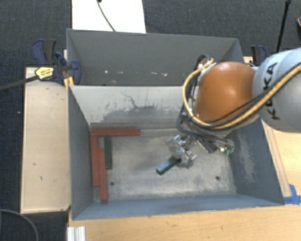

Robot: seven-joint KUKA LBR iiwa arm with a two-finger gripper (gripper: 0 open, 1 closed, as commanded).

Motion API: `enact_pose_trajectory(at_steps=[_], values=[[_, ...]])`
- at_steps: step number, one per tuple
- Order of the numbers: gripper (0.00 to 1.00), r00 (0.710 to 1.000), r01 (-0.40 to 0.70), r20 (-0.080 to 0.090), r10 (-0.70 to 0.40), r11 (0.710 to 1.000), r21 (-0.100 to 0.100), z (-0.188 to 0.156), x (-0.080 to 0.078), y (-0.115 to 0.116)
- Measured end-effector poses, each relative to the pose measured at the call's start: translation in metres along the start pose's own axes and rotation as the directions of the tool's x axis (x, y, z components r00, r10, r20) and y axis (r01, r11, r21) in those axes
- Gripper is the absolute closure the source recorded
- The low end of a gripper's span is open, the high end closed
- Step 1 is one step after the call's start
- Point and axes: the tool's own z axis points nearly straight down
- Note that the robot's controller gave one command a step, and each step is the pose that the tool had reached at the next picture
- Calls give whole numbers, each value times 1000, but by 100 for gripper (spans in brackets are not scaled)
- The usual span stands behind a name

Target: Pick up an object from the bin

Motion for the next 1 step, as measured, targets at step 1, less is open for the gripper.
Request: enact_pose_trajectory(at_steps=[1], values=[[100,1000,14,2,-14,1000,3,-139,-11,-12]])
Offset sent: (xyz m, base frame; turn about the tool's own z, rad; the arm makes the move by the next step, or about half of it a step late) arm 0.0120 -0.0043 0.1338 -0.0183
